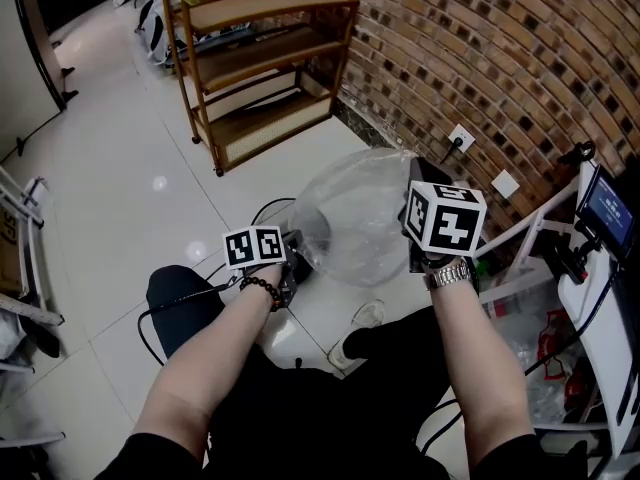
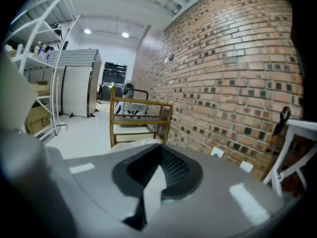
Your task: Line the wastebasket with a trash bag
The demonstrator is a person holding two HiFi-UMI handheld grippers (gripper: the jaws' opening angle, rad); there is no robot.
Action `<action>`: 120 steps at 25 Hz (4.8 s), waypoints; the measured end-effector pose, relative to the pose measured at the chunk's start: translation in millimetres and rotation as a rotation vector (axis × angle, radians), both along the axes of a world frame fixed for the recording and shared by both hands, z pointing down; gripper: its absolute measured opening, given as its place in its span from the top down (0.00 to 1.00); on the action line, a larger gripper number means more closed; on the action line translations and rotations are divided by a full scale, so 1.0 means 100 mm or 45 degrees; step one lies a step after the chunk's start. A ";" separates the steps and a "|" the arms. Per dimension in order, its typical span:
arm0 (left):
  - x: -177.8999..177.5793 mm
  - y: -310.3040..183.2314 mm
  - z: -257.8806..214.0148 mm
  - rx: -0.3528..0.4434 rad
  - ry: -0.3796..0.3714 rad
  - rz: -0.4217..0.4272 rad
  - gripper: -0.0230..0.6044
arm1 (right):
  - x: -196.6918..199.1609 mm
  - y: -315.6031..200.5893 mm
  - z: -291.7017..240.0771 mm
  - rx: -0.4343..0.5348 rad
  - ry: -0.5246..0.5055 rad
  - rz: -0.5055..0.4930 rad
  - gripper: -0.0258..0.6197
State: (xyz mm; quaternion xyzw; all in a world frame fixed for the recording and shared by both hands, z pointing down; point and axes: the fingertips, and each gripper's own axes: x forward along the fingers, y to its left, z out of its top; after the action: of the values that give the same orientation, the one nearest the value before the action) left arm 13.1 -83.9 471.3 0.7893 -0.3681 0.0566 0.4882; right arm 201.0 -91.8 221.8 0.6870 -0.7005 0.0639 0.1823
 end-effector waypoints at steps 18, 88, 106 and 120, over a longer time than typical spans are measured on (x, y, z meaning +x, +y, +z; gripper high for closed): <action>-1.03 -0.01 -0.70 0.141 -0.272 0.052 0.96 | -0.39 -0.10 0.59 -0.166 -0.151 -0.123 0.96; -1.15 -0.65 0.68 -0.159 -0.555 0.216 0.60 | -0.70 -0.70 3.07 -0.733 -0.211 -0.217 0.71; -1.09 -0.93 0.46 0.045 -0.644 0.280 0.95 | -0.49 -0.34 2.82 -0.530 -0.139 -0.071 0.94; -0.92 -1.11 0.59 0.136 -0.832 0.604 0.93 | -0.72 0.19 3.27 -0.714 -0.263 -0.054 0.78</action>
State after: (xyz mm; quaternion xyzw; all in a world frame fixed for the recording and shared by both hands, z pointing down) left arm -78.4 -195.1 529.9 0.8171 -0.3140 0.3961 0.2772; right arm 128.8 -72.6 548.6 0.5851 -0.6844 0.3206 0.2942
